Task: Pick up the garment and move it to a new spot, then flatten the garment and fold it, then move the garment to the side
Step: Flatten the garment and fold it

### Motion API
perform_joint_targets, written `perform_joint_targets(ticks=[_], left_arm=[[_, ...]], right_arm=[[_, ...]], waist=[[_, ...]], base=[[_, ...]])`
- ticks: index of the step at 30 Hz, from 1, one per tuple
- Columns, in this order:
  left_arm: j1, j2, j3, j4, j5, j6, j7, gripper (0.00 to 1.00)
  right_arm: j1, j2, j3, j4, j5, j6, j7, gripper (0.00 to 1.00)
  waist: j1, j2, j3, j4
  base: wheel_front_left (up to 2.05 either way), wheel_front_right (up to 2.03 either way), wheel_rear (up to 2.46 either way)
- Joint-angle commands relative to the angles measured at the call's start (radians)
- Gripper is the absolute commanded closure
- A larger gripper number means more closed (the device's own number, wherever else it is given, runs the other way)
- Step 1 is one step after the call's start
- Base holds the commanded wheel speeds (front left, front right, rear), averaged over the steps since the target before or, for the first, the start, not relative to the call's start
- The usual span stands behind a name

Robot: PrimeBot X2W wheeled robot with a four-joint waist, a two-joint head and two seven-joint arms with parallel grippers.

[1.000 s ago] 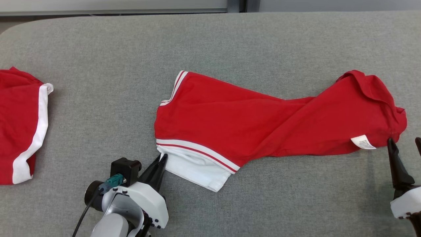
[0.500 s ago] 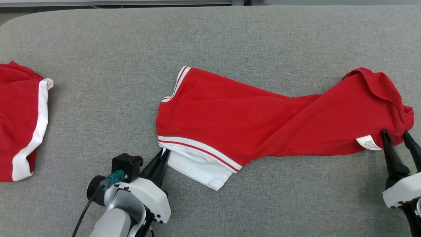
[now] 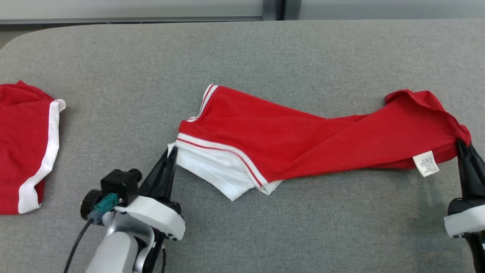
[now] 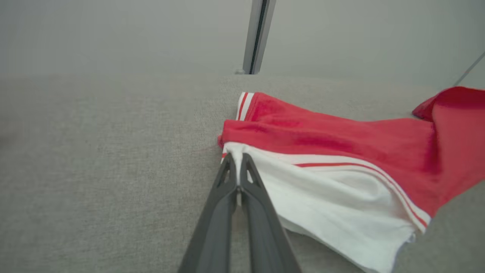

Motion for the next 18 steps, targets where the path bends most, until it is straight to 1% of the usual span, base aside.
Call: perform_joint_targets(ticks=[1, 5, 11, 15, 18], left_arm=[[0.0, 0.01, 0.011, -0.022, -0.003, 0.008, -0.014, 1.0], [-0.009, 0.03, 0.045, -0.144, 0.007, 0.034, -0.056, 1.0], [-0.061, 0.049, 0.095, -0.338, 0.004, 0.059, -0.094, 1.0], [-0.149, 0.065, 0.117, -0.437, 0.001, 0.048, -0.097, 1.0], [-0.234, 0.079, 0.128, -0.478, -0.003, 0.042, -0.079, 1.0]], right_arm=[[0.007, 0.001, -0.005, -0.019, -0.004, 0.0, -0.004, 1.0], [-0.011, -0.011, -0.015, -0.093, -0.011, 0.0, 0.005, 1.0], [-0.049, -0.037, -0.047, -0.204, -0.013, 0.0, 0.019, 1.0], [-0.1, -0.063, -0.066, -0.281, -0.017, 0.0, 0.048, 1.0], [-0.14, -0.076, -0.077, -0.329, -0.023, 0.0, 0.076, 1.0]], waist=[[0.0, -0.0001, -0.019, -0.006], [0.0, -0.0001, -0.063, -0.01], [0.0, -0.0001, -0.132, -0.006], [0.0, -0.0001, -0.183, -0.004], [0.0, -0.0001, -0.223, -0.002]], base=[[0.0, 0.0, 0.0], [0.0, 0.0, 0.0], [0.0, 0.0, 0.0], [0.0, 0.0, 0.0], [0.0, 0.0, 0.0]])
